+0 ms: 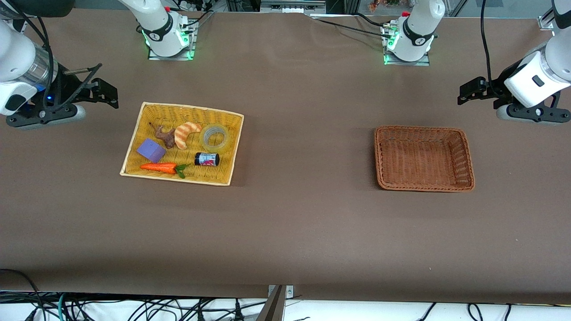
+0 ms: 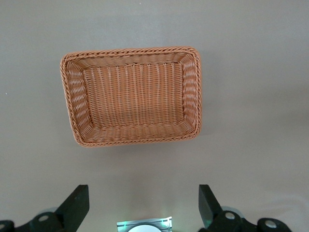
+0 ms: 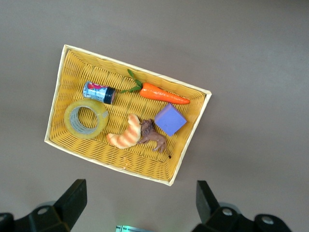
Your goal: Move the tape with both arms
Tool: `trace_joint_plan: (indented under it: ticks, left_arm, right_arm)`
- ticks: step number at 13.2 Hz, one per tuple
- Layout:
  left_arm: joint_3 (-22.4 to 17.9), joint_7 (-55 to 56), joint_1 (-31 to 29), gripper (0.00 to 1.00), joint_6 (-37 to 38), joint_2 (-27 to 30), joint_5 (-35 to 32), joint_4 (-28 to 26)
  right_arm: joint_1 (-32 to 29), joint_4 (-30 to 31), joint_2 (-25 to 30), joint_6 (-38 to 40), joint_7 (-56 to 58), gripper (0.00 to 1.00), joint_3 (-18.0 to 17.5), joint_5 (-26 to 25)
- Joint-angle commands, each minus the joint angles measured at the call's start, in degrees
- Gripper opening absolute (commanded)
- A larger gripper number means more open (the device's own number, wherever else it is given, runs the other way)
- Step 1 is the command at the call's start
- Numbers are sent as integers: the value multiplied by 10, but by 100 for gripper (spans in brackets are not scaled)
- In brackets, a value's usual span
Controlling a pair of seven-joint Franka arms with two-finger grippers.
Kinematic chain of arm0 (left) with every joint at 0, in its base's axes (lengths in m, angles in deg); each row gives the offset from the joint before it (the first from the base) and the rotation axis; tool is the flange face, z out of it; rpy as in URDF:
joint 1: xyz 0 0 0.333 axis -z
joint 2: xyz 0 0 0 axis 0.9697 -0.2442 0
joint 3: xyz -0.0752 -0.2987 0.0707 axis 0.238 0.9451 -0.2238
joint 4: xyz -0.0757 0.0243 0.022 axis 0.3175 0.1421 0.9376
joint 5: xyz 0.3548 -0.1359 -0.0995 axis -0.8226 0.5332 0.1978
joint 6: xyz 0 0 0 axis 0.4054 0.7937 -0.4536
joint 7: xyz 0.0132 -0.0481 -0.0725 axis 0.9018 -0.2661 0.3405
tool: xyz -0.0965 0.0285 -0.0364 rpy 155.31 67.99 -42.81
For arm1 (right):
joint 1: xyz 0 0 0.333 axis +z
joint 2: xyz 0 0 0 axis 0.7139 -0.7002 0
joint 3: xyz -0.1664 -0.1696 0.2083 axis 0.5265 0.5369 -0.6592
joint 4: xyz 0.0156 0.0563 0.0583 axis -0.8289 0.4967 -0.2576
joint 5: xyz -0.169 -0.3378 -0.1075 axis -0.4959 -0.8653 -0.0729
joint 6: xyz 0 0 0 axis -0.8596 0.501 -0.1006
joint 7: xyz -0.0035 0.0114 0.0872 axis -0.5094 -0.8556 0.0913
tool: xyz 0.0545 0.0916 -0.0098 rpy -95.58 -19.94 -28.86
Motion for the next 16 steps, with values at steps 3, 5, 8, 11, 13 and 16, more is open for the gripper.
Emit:
trace_joint_plan:
  ticks: [3,5,8,11,13,16]
  left_arm:
    - [1,0,0,100,3,-7,-9,16]
    - [1,0,0,100,3,-7,-9,16]
    - [1,0,0,100,3,-7,-9,16]
    - [1,0,0,100,3,-7,-8,16]
    - [1,-1,0,100,3,-7,-9,16]
    - [1,0,0,100,3,-7,-9,16]
  right_arm:
    - [-7,-14,-5,19,5,100,-5,-5]
    - [-7,-16,-6,18,7,100,-5,-6]
    - [-7,-16,-7,19,6,100,-5,-5]
    - [-4,-4,-7,22,5,100,-7,-5]
    - [-3,8,-6,18,-1,100,-8,-1]
    - [-3,58,-3,-26,-6,100,-9,4]
